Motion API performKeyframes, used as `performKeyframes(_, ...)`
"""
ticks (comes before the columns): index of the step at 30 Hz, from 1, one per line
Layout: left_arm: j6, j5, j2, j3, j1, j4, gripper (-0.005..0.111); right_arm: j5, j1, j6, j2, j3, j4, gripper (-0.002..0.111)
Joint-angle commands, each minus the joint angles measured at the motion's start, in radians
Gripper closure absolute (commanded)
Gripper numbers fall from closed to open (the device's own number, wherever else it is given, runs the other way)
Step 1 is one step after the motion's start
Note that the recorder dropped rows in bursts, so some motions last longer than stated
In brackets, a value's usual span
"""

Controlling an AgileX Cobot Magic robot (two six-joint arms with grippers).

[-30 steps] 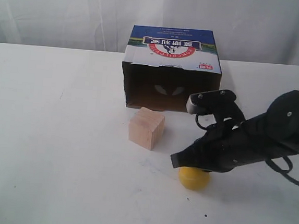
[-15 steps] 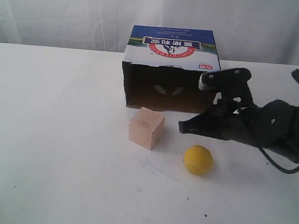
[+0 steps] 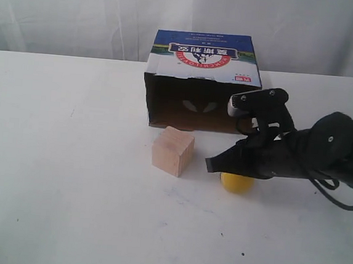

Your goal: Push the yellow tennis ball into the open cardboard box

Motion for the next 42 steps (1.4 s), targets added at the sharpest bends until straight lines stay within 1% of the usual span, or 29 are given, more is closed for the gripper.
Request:
performKeyframes(1, -0.003, 0.002, -0.005, 0.004, -0.005, 0.0, 0.107, -0.093, -0.001, 0.0, 0.084, 0.0, -0.003, 0.108)
performKeyframes(6, -0.003, 0.002, -0.005, 0.004, -0.005, 0.0, 0.107, -0.147, -0.001, 0.0, 0.153, -0.002, -0.003, 0.108)
performKeyframes(11, -0.003, 0.002, -0.005, 0.004, -0.005, 0.0, 0.107, -0.21, -0.001, 0.0, 0.172, -0.002, -0.003, 0.108)
performKeyframes(18, -0.003, 0.002, -0.005, 0.004, -0.005, 0.0, 0.107, -0.397, -0.001, 0.0, 0.172, -0.035, -0.019, 0.108)
performKeyframes(20, -0.003, 0.002, -0.005, 0.004, -0.005, 0.0, 0.107, -0.414, -0.001, 0.0, 0.172, -0.056, -0.047, 0.108)
performKeyframes(24, -0.003, 0.002, -0.005, 0.004, -0.005, 0.0, 0.107, -0.405, -0.001, 0.0, 0.141, -0.071, -0.059, 0.108)
performKeyframes(27, -0.003, 0.002, -0.005, 0.004, -0.005, 0.0, 0.107, -0.316, -0.001, 0.0, 0.098, -0.071, -0.057, 0.108)
performKeyframes(30, -0.003, 0.002, -0.005, 0.004, -0.005, 0.0, 0.107, -0.263, -0.001, 0.0, 0.083, -0.071, -0.055, 0.108)
performKeyframes(37, -0.003, 0.002, -0.005, 0.004, -0.005, 0.0, 0.107, -0.338, -0.061, 0.005, 0.195, -0.073, -0.036, 0.108)
performKeyframes(42, -0.003, 0.002, -0.005, 0.004, -0.005, 0.0, 0.107, -0.319, -0.07, 0.026, 0.276, -0.11, -0.057, 0.108)
